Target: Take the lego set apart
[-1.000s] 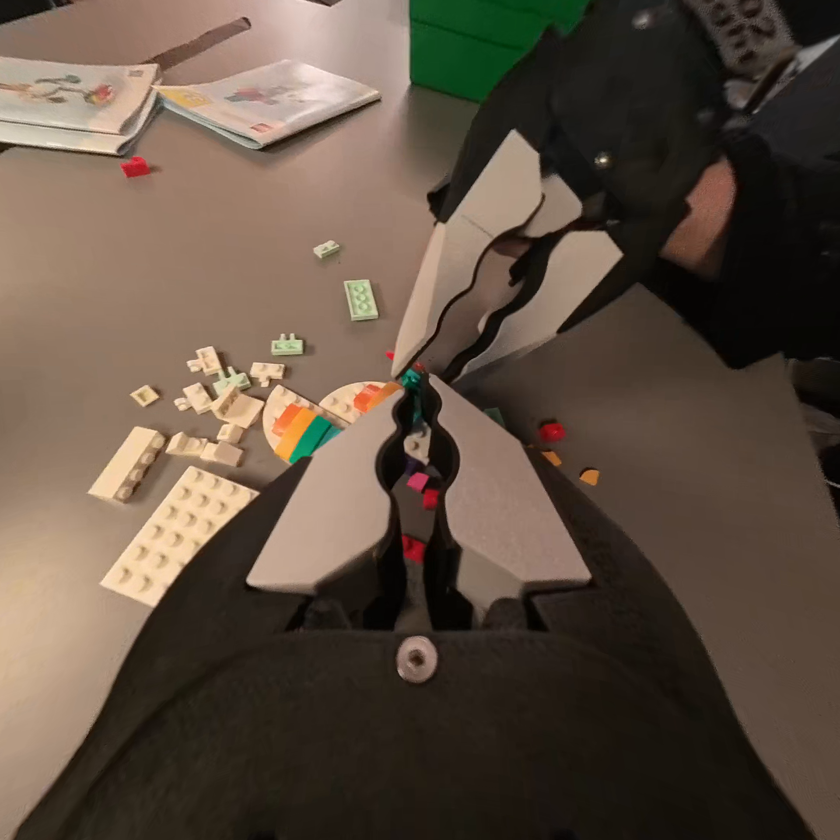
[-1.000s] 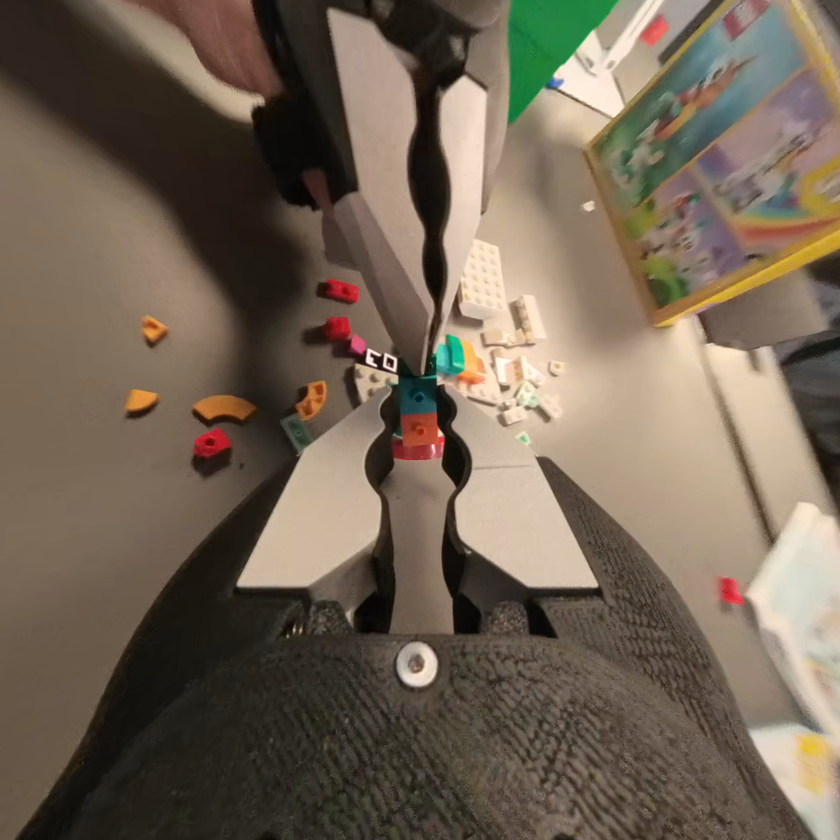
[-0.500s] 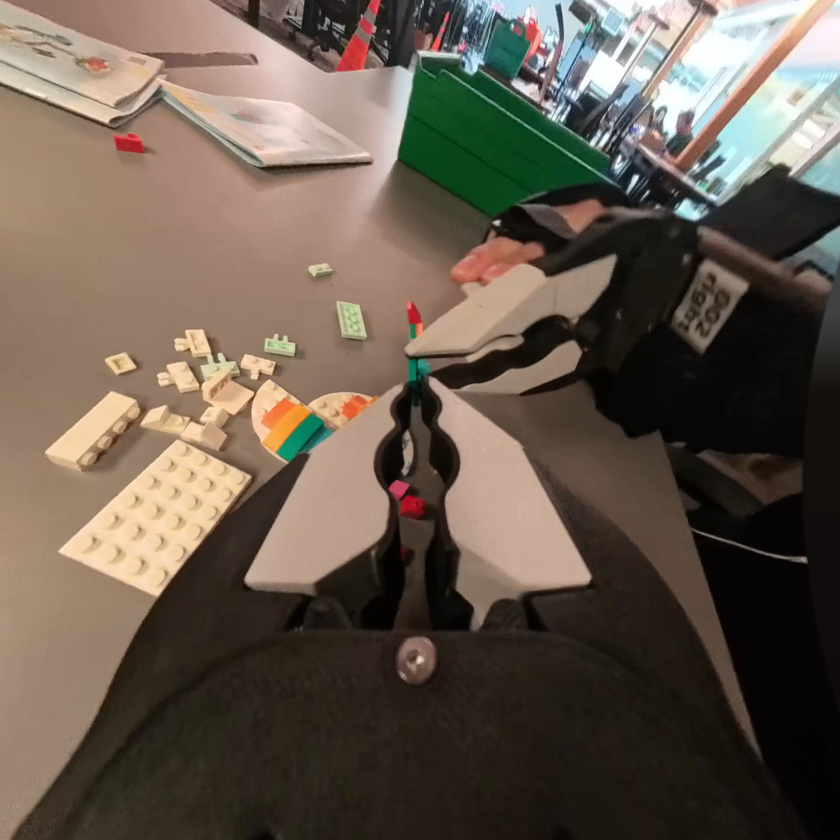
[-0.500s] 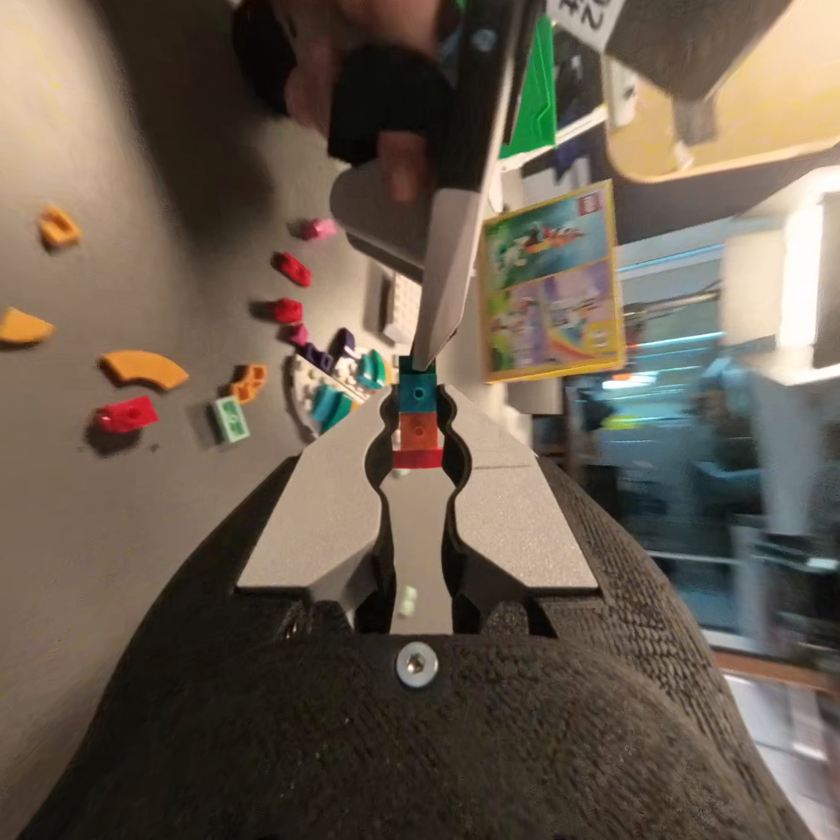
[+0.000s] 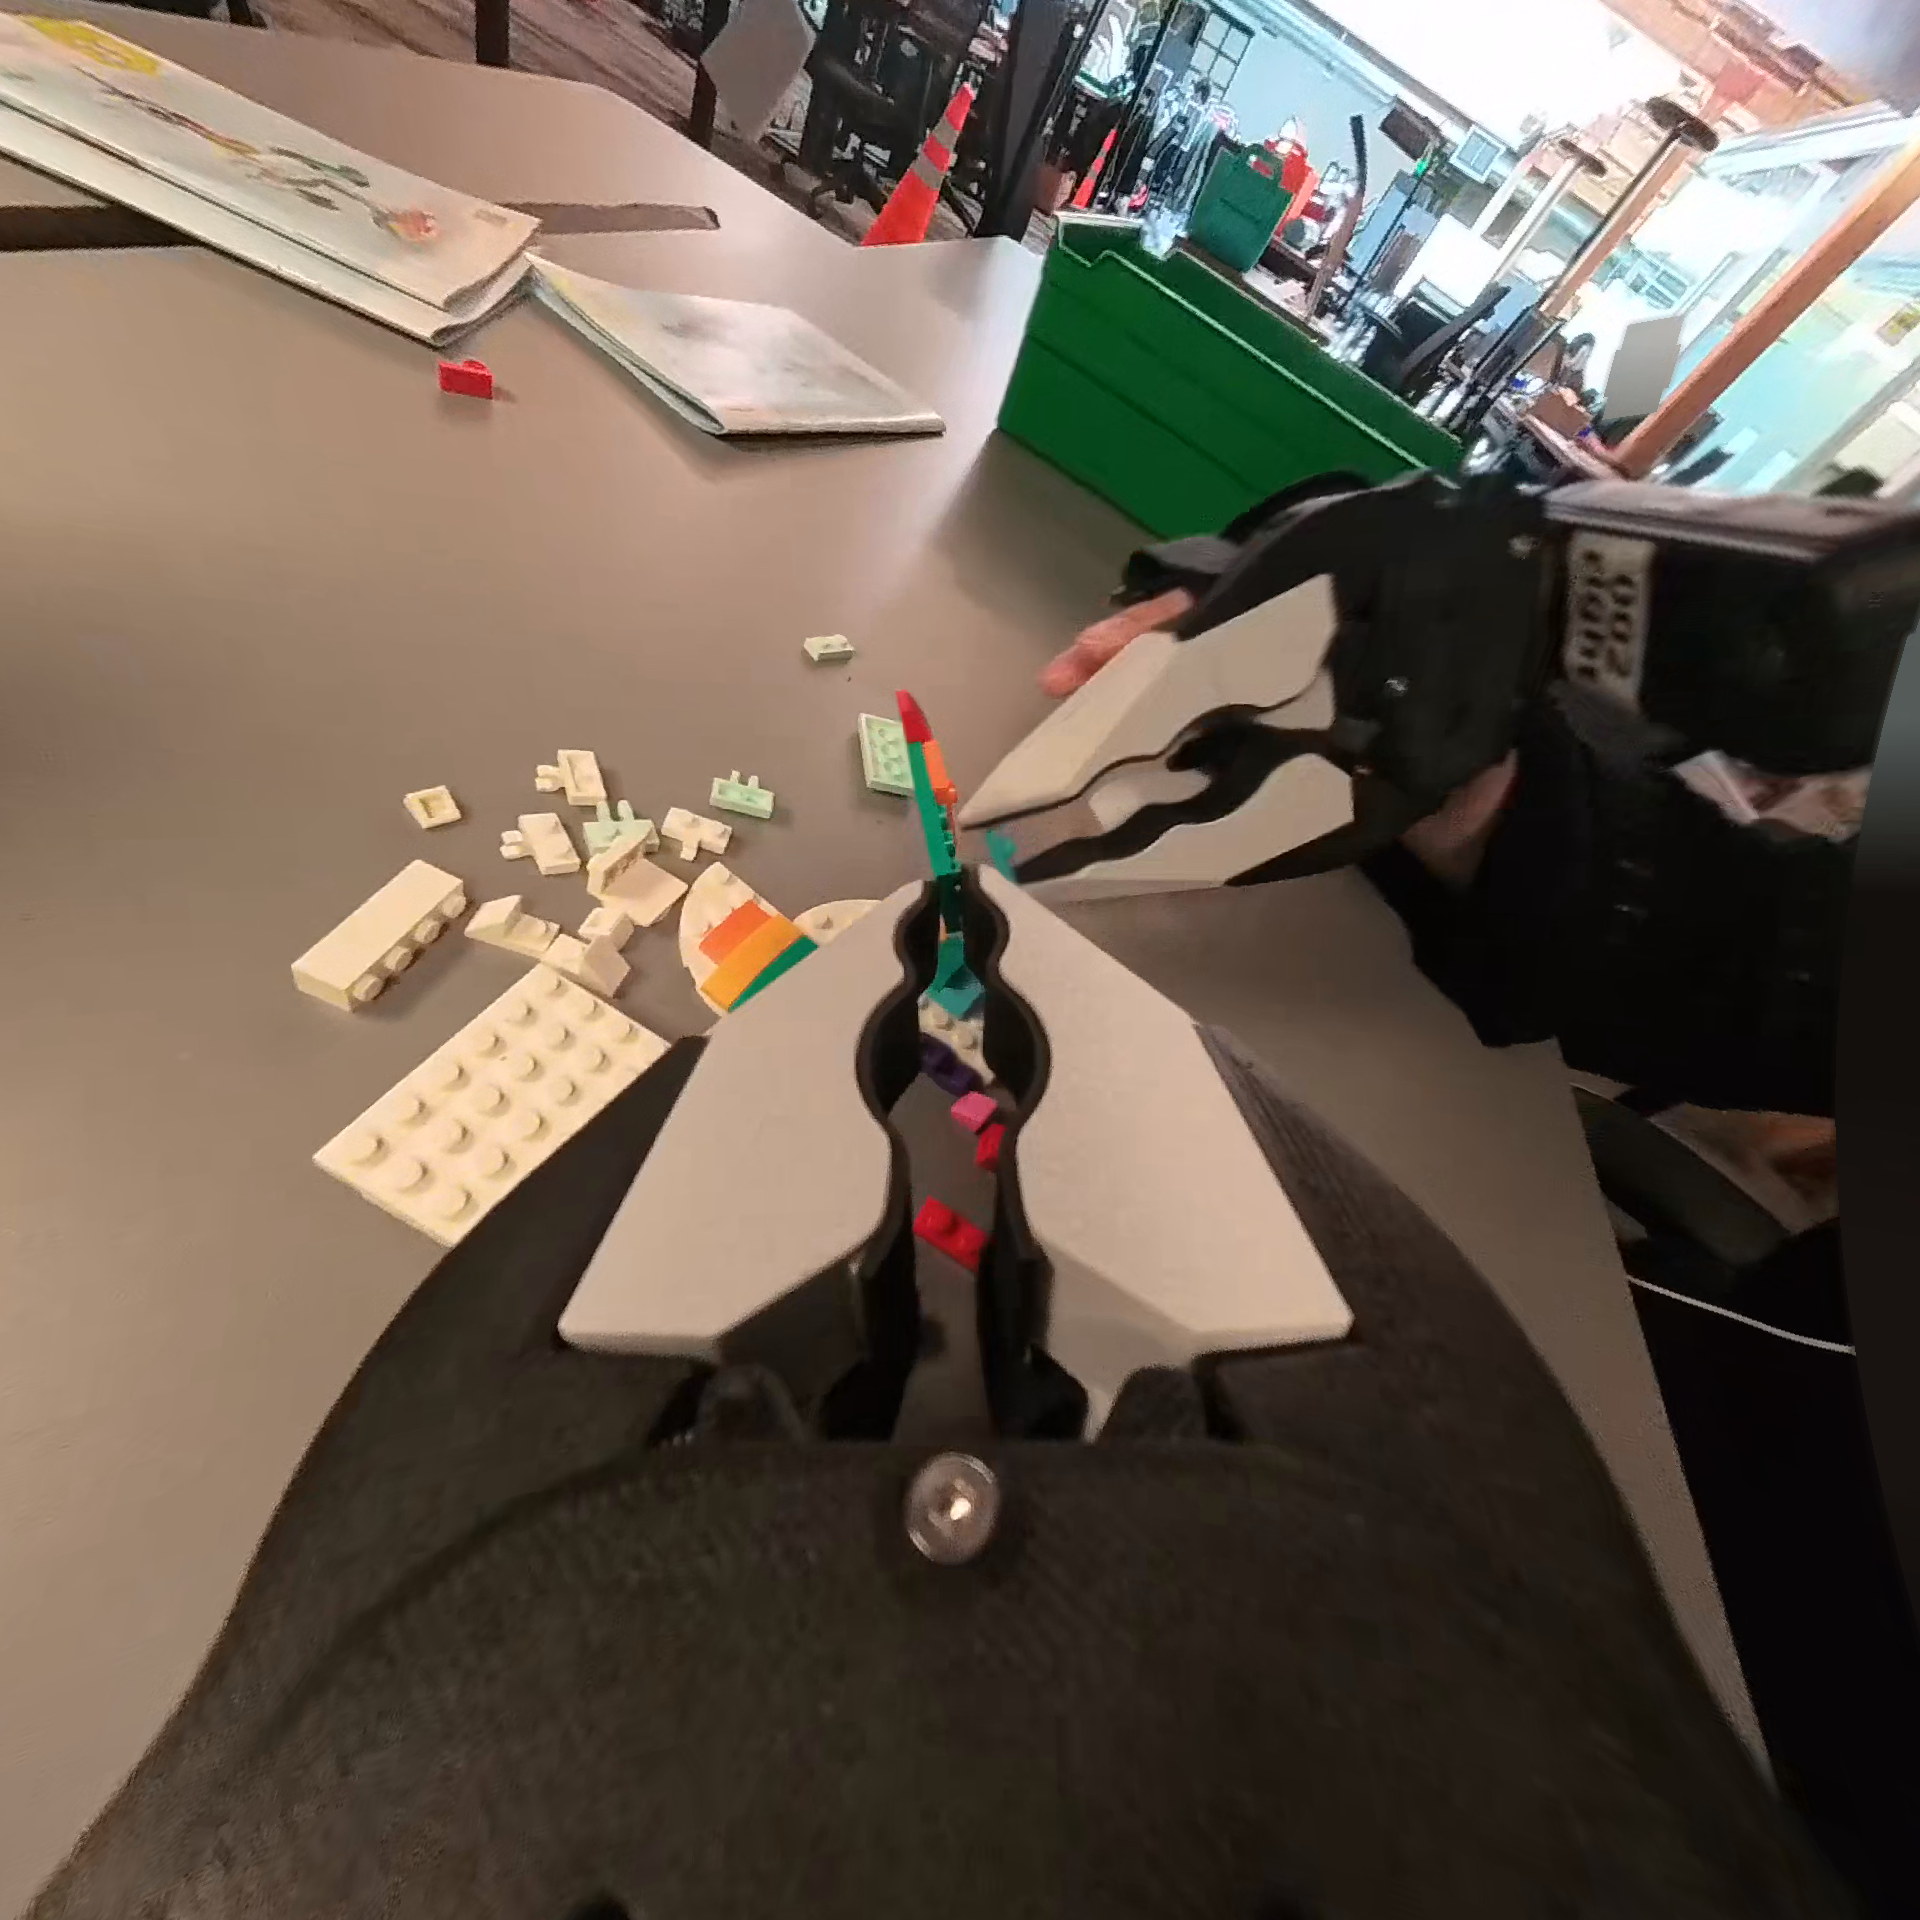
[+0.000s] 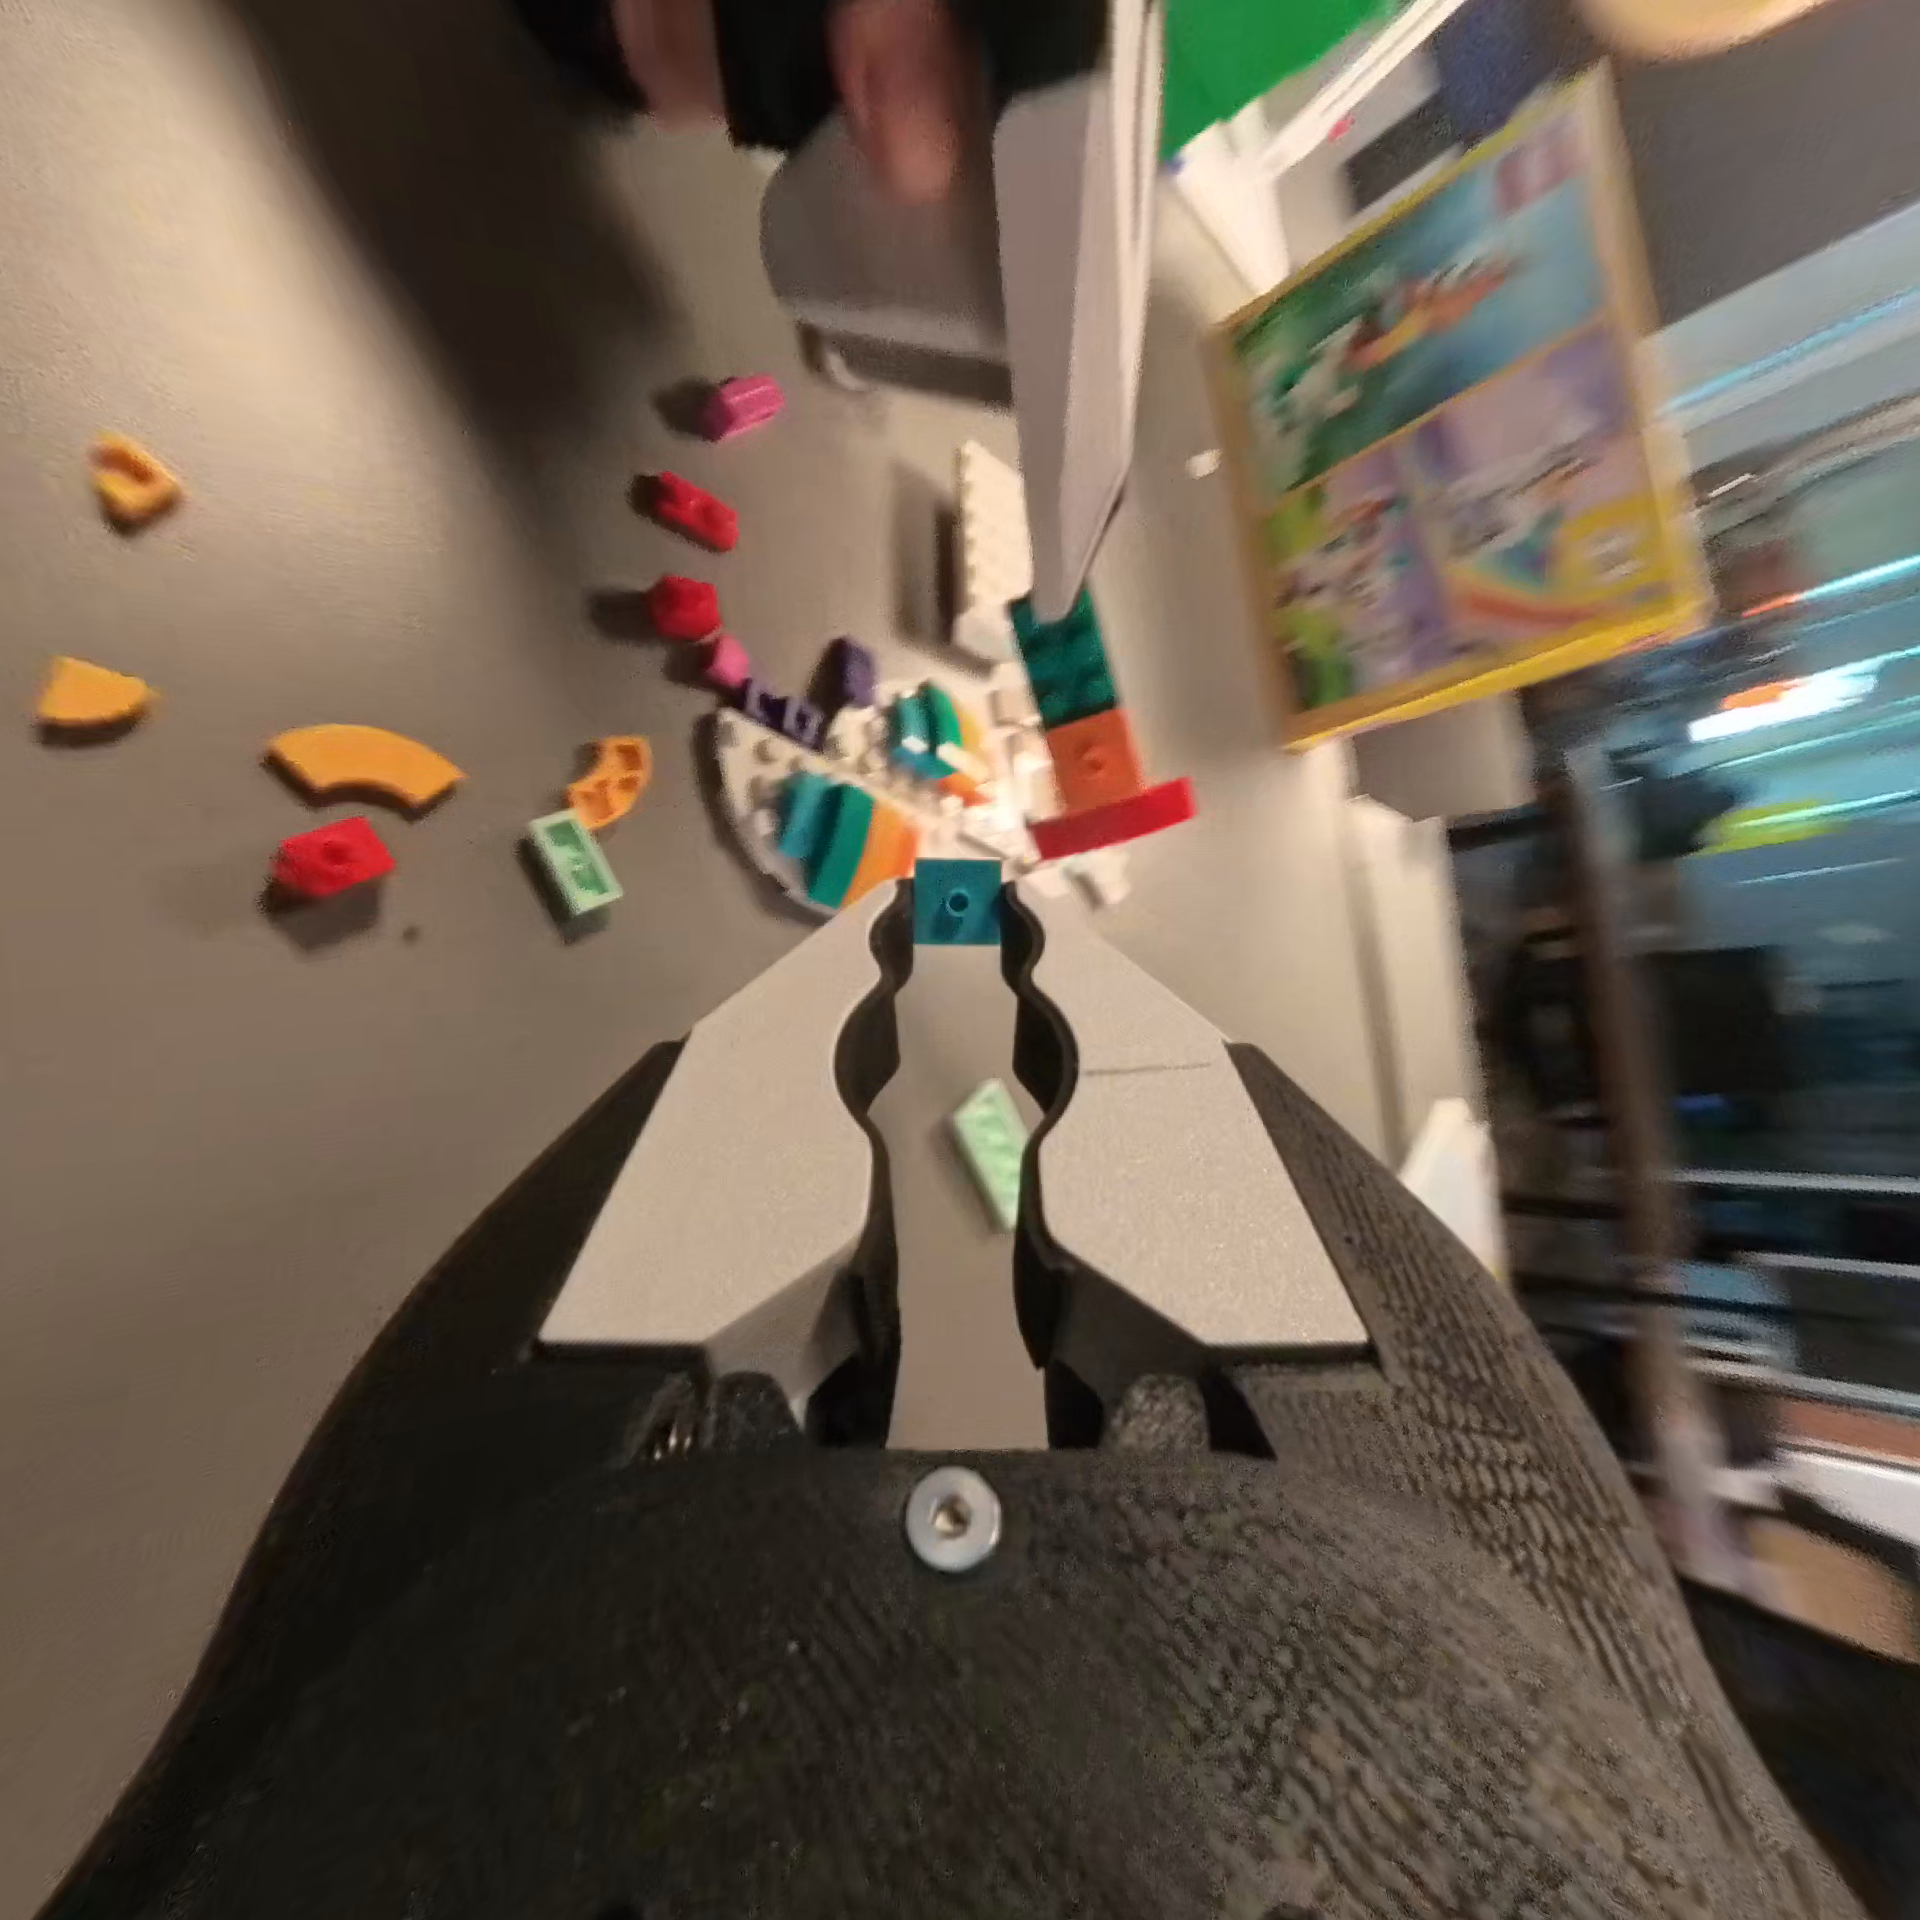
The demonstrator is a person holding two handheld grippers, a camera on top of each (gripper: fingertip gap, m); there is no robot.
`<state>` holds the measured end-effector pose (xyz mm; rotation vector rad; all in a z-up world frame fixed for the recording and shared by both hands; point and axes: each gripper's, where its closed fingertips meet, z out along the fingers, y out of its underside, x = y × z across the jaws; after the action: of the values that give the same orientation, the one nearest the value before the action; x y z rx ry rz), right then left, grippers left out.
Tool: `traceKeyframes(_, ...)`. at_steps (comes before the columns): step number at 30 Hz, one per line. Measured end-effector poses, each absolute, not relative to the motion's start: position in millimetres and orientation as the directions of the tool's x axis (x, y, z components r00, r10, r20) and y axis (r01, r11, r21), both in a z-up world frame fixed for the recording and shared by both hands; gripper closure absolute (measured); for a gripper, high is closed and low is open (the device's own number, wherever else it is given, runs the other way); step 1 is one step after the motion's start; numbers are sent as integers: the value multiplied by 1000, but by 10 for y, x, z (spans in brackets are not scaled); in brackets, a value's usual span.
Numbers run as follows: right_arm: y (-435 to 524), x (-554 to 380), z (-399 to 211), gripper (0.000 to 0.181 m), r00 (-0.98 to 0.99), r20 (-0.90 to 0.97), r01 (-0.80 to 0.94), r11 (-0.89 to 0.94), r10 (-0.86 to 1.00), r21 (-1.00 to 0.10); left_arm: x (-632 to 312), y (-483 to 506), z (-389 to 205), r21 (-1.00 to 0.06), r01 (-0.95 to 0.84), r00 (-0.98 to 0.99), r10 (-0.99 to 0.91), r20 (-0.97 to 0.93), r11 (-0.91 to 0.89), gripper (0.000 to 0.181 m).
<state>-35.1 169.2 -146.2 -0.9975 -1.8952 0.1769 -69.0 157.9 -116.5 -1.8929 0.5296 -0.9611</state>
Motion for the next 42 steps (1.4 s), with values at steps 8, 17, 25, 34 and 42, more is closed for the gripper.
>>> traceKeyframes(8, 1677, -443, -1378, 133, -200, 804, 545, 745, 560, -383, -608, 1540, -1261, -844, -3, 582, -687, 435, -537, 179)
traceKeyframes(17, 1644, -497, -1334, 160, -226, 908, 517, 833, 352, -194, -550, 1485, -1291, -817, -9, 540, -690, 481, -577, 178)
traceKeyframes(25, 1637, -542, -1284, 167, -218, 937, 521, 845, 272, -124, -534, 1533, -1303, -827, -7, 579, -676, 455, -562, 158)
traceKeyframes(34, 1608, -580, -1129, 167, -160, 974, 522, 851, 161, -55, -511, 1547, -1188, -822, 88, 542, -665, 513, -563, 177)
traceKeyframes(42, 1373, -478, -889, 168, -95, 990, 428, 902, 108, -58, -1052, 1767, -1176, -784, 279, 628, -513, 586, -554, 178)
